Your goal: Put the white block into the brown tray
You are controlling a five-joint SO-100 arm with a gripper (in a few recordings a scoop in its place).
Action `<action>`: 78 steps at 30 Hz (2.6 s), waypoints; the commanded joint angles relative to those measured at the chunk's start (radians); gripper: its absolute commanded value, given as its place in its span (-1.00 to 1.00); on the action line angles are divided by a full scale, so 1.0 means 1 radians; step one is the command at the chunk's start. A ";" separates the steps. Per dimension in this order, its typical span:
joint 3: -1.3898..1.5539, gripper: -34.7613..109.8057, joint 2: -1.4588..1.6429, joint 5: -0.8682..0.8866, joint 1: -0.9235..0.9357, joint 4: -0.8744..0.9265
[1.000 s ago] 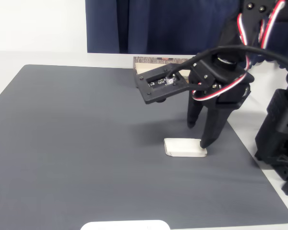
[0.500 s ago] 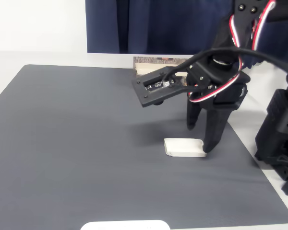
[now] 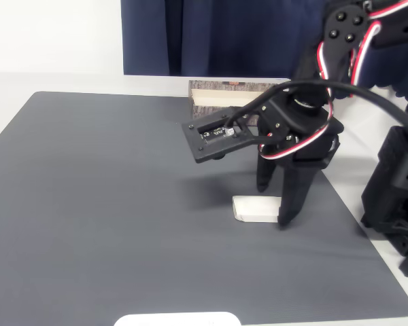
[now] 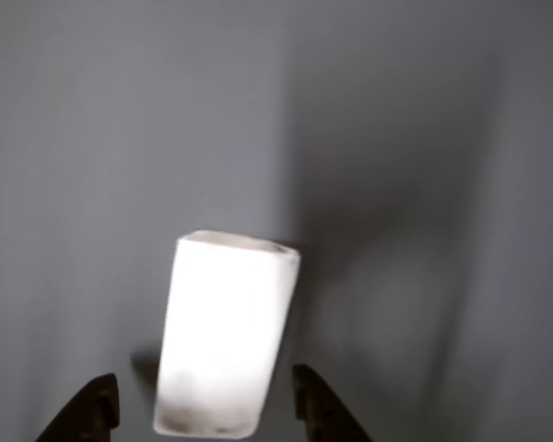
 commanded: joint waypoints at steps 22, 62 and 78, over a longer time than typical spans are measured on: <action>0.054 0.03 -0.003 0.005 -0.005 -0.094; 0.040 -0.28 0.021 0.107 -0.052 -0.077; -0.169 -0.32 0.051 0.238 -0.077 0.008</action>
